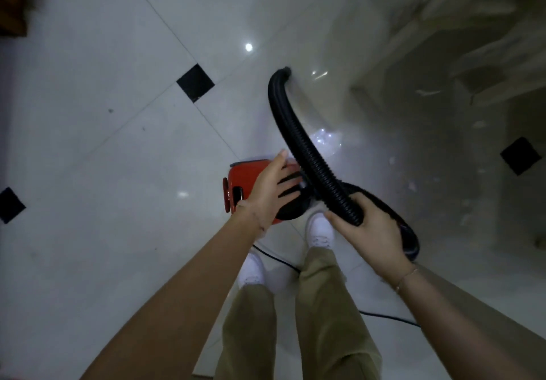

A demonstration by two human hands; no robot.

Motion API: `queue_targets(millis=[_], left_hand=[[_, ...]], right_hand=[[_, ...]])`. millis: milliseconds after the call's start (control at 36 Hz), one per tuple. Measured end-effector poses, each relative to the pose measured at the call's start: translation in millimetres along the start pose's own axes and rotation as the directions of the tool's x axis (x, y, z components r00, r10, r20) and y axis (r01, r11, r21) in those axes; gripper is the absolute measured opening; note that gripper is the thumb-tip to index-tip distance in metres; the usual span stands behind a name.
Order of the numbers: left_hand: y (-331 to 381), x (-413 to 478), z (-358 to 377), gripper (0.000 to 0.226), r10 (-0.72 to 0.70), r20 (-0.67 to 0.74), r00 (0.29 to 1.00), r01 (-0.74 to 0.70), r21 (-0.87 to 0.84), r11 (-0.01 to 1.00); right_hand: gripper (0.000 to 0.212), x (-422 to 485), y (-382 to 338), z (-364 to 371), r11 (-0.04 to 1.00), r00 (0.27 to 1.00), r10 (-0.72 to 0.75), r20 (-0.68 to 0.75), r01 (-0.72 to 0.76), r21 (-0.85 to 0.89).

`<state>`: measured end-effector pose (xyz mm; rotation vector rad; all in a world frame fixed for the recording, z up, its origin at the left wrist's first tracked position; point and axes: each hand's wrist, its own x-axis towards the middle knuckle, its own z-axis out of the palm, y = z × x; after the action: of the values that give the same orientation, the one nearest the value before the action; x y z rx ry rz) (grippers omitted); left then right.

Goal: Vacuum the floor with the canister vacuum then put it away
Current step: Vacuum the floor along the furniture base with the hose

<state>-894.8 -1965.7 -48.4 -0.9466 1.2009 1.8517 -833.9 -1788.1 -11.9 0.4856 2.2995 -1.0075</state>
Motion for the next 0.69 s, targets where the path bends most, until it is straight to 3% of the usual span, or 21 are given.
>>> queue_targets(millis=[111, 194, 278, 389, 500, 611, 694], left_hand=[[19.0, -8.0, 44.5, 0.052, -0.02, 0.022, 1.0, 0.022, -0.072, 0.997], [19.6, -16.1, 72.1, 0.025, 0.013, -0.042, 0.999, -0.018, -0.115, 0.993], [14.5, -25.3, 89.5, 0.019, 0.016, -0.109, 0.994, -0.024, -0.072, 0.997], [4.5, -37.9, 107.2, 0.012, 0.045, -0.136, 0.99, -0.036, 0.061, 0.997], [-16.3, -55.6, 123.0, 0.029, 0.053, -0.123, 0.991, -0.018, 0.273, 0.962], [-34.4, -69.8, 142.8, 0.028, 0.063, -0.085, 0.994, -0.022, 0.414, 0.91], [-44.6, -70.8, 155.0, 0.031, 0.09, 0.014, 0.996, -0.082, 0.581, 0.81]], right_hand=[[0.028, -21.4, 0.5, -6.2, 0.995, 0.994, 0.038, 0.1, -0.048, 0.093], [0.022, -30.1, 3.2, -16.3, 0.978, 0.98, 0.055, 0.192, -0.092, 0.189], [0.018, -34.6, 7.8, -35.9, 0.923, 0.953, 0.024, 0.301, -0.137, 0.359], [0.017, -27.7, 19.1, -69.2, 0.782, 0.965, 0.101, 0.244, -0.229, 0.58], [0.034, -8.9, 28.2, -95.0, 0.702, 0.965, 0.198, 0.169, -0.26, 0.663], [0.062, 15.1, 24.3, -107.5, 0.598, 0.944, 0.205, 0.258, -0.33, 0.73], [0.084, 35.9, 19.2, -110.0, 0.537, 0.912, 0.211, 0.35, -0.408, 0.738]])
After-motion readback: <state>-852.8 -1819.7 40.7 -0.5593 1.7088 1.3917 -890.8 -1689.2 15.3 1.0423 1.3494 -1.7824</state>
